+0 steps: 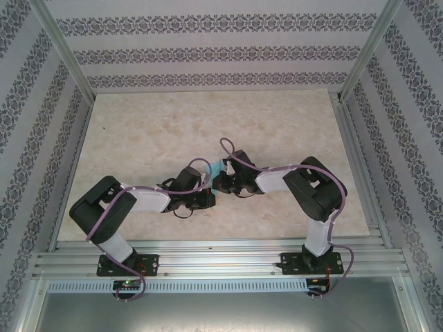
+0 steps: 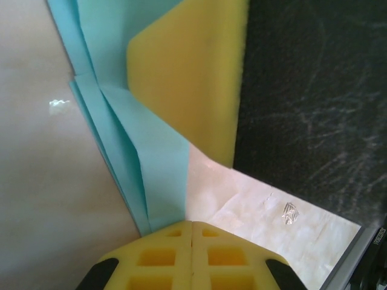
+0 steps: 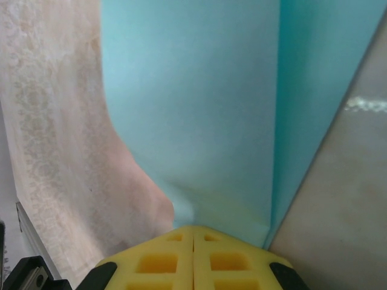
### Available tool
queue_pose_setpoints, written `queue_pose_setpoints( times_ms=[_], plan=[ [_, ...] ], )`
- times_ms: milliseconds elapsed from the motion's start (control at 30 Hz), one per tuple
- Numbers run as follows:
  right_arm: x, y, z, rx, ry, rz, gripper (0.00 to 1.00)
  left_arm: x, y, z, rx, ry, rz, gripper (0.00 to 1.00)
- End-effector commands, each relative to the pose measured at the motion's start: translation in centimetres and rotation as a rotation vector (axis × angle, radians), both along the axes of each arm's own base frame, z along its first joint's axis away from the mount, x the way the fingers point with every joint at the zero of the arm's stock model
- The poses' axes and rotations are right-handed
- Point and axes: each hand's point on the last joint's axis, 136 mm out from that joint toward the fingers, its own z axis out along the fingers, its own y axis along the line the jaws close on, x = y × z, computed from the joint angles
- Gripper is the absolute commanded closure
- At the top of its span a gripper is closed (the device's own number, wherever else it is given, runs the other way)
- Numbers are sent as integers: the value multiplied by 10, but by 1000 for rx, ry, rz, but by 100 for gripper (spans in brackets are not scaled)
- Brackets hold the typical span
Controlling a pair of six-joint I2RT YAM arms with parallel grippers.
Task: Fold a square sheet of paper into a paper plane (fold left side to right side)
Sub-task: Fold the wing for the fifth time at the center of the table.
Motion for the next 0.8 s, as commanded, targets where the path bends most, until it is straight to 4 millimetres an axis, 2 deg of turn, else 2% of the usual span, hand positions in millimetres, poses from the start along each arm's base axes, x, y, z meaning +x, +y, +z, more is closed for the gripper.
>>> queue_pose_setpoints(
  times_ms=[0,767],
  plan=[
    [23,-23,-18,-126,-72,-32,93,-49,45,-58,230,165,-18,96],
    [104,-59,-19,-283,-192,-42,91,-58,55,-63,254,175,-17,97]
  ],
)
